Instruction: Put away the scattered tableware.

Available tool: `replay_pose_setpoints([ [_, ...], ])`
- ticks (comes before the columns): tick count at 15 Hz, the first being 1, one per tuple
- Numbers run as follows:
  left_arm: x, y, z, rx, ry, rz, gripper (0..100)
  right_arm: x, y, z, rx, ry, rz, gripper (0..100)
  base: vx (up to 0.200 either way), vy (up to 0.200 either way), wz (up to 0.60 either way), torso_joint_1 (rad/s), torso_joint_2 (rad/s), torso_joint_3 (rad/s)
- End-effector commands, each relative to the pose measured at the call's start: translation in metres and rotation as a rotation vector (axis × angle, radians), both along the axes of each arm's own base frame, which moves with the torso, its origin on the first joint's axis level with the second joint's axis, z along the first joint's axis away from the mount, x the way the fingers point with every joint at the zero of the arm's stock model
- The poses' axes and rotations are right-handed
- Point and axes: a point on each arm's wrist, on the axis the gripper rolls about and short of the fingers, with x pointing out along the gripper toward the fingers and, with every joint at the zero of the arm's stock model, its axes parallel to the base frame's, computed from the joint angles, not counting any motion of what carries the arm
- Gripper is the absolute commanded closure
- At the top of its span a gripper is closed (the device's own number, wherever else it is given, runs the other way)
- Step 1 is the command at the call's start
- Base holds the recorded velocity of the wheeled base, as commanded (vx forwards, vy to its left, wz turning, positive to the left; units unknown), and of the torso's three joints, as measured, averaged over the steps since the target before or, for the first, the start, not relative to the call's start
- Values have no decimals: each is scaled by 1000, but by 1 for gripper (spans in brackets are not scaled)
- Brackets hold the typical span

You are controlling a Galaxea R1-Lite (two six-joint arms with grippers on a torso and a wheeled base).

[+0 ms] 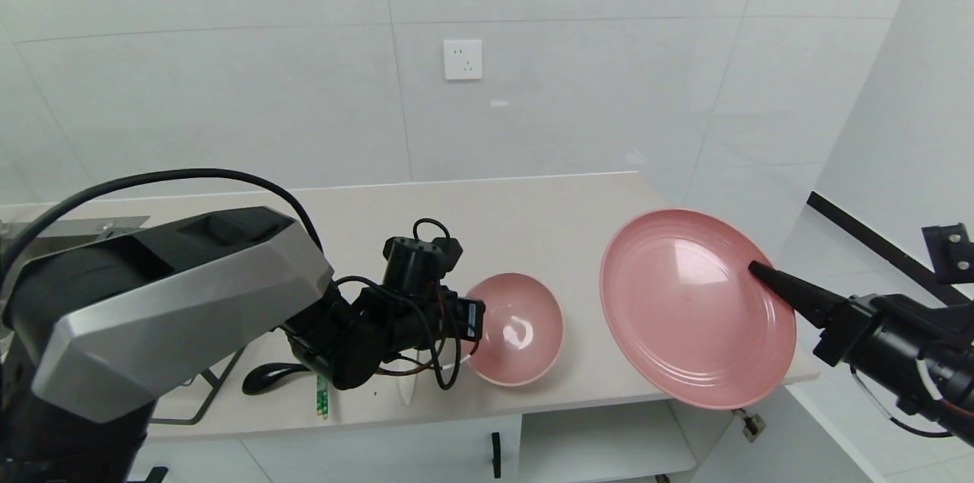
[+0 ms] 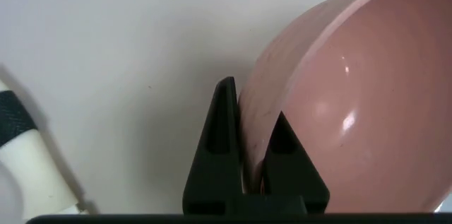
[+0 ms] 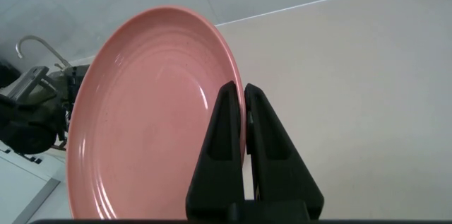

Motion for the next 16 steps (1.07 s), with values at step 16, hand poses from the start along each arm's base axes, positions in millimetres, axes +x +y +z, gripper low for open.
replay_pose_setpoints([
  [16, -144, 101, 136, -194, -318, 46, 100, 21, 5, 26, -27, -172, -7, 100, 0, 0, 0, 0, 0, 0],
])
